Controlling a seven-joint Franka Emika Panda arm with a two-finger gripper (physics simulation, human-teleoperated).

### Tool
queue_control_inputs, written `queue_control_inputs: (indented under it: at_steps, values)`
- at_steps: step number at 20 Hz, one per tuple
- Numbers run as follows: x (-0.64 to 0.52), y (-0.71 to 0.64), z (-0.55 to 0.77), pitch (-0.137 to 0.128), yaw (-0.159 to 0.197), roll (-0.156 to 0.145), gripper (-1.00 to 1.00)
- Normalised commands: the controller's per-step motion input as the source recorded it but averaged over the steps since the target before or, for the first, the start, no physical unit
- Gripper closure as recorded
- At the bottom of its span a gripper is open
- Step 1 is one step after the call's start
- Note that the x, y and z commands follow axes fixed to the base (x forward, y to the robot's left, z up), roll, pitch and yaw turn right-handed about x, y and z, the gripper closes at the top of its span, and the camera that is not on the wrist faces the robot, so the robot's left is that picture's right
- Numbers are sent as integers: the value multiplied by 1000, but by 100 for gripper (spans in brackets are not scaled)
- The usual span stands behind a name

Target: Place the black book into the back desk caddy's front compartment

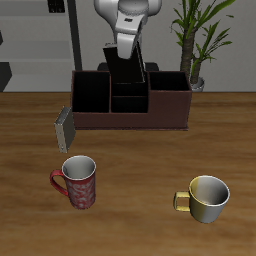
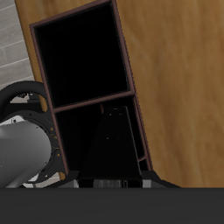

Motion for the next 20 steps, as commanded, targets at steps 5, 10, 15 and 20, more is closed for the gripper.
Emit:
queue_control_inputs:
  at_steps: [5, 10, 15, 20]
  values:
    - [17, -49, -255, 41, 24, 7, 100]
    - [15, -119, -208, 35, 14, -14, 100]
    - [52, -34, -107, 14, 8, -12, 100]
    - [44, -9, -85, 14, 12, 0, 100]
